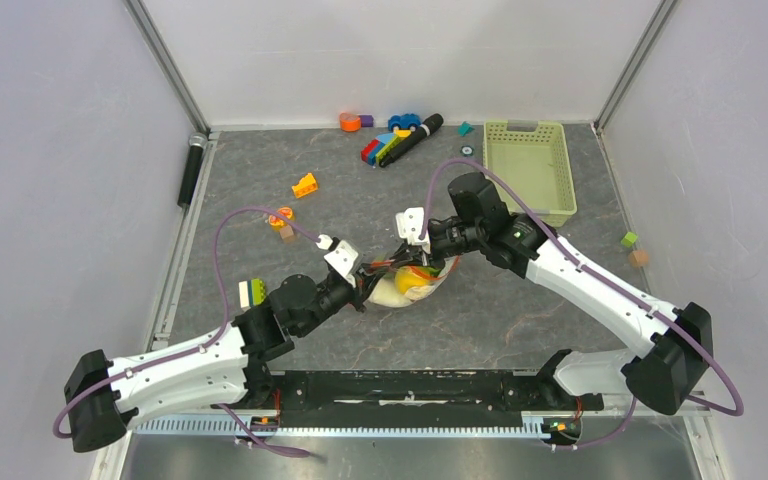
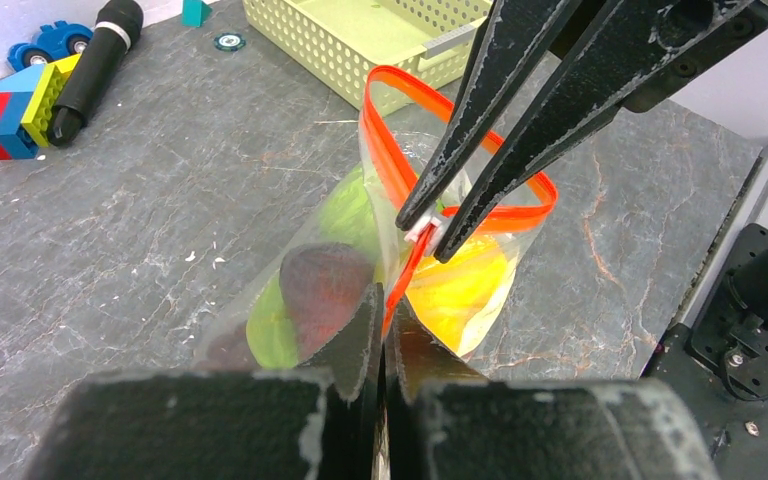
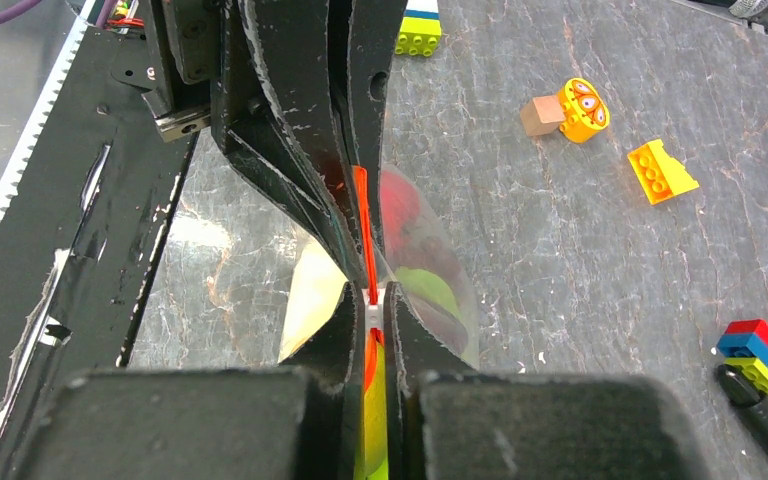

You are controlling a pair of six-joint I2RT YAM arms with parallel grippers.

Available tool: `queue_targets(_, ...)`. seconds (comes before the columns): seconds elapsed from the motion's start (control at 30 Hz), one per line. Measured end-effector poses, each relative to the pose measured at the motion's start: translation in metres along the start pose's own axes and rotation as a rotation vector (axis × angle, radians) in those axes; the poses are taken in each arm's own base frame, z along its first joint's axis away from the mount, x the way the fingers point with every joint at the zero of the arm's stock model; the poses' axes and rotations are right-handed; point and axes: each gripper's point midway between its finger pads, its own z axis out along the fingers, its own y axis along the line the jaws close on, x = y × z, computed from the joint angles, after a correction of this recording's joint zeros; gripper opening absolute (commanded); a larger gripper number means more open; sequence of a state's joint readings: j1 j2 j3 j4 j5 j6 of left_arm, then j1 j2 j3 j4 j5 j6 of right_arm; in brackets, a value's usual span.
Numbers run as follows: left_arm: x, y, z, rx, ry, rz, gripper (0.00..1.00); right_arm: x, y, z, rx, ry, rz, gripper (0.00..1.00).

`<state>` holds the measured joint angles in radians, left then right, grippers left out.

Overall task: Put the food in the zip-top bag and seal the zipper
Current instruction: Zip the zipper food storage bag at the center of the board.

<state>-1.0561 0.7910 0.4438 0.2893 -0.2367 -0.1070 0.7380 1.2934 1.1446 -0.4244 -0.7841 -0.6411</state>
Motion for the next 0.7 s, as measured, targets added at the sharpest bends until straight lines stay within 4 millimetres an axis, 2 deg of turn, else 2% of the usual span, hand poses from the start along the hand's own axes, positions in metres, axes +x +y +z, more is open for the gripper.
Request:
queue_targets(0.37, -0.001, 0.005, -0.001, -0.026, -0.003, 0.000, 0.02, 0.003, -0.004, 0.001, 0.013, 0.013, 0.011, 0.00)
queue_targets(0.7, -0.009, 0.016, -0.013, -0.074, -0.048, -0.015, 0.02, 0.004, -0.010, 0.003, 0.038, 0.022, 0.028, 0.00)
